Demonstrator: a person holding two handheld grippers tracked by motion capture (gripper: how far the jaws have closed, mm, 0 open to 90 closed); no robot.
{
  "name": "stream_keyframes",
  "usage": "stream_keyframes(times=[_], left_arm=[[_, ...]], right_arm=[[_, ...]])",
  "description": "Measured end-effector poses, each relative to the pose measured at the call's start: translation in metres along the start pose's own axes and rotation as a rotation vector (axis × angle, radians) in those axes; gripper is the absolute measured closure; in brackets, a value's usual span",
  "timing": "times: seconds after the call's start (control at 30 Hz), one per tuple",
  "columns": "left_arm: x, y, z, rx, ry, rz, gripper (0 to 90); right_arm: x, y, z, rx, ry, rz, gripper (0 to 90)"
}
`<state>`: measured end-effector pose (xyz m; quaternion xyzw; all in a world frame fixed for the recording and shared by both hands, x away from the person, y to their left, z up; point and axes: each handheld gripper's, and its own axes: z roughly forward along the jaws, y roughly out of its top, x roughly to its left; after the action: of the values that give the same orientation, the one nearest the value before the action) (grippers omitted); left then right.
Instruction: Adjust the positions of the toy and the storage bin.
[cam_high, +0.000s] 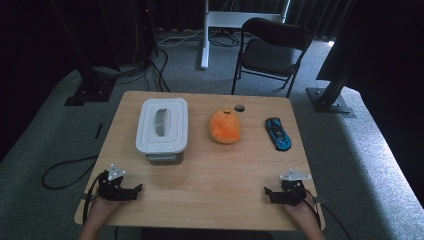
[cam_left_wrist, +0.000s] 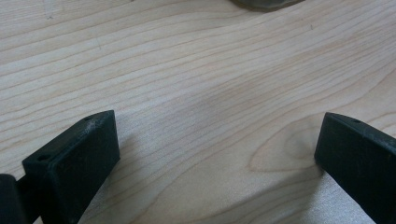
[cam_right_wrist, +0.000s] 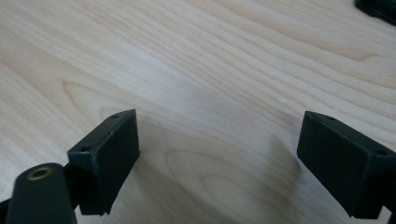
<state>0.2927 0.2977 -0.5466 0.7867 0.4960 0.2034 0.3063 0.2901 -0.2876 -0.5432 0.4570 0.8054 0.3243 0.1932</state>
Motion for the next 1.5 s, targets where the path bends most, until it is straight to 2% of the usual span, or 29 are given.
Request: stream_keyframes(times=[0.1,0.13,0.2,0.27,0.43,0.83,1.03,1.3,1.5], left_arm=[[0.0,0.0,0.0,-0.001,0.0,-0.001,0.3],[0.0,0.0,0.0,-0.001,0.0,-0.001,0.3],[0.0,0.0,0.0,-0.001,-0.001,0.0,0.3],[0.0,0.0,0.0,-0.001,-0.001,0.0,0.3],[0.0,0.0,0.0,-0.002,-0.001,0.0,0.3],[0.0,0.0,0.0,-0.001,-0.001,0.0,0.3],[0.0,0.0,0.0,-0.001,-0.001,0.0,0.3],[0.0,0.0,0.0,-0.001,-0.001,0.0,0.3],[0.0,0.0,0.0,-0.001,-0.001,0.0,0.3]], right_arm=[[-0.005,0.004,-0.001,-0.006,-0.018,0.015,12.7],[-0.007,0.005,-0.001,-0.01,-0.01,0.028,12.7],[-0.011,0.008,-0.003,-0.017,-0.031,0.035,12.7],[-0.014,0.01,-0.004,-0.023,-0.026,0.047,12.7],[-0.028,0.022,-0.007,-0.056,-0.066,0.073,12.7],[-0.059,0.05,-0.002,-0.1,-0.128,0.127,12.7],[-0.072,0.064,0.0,-0.112,-0.141,0.147,12.6],[-0.089,0.083,0.014,-0.11,-0.152,0.175,12.5],[-0.097,0.099,0.03,-0.093,-0.164,0.17,12.5]])
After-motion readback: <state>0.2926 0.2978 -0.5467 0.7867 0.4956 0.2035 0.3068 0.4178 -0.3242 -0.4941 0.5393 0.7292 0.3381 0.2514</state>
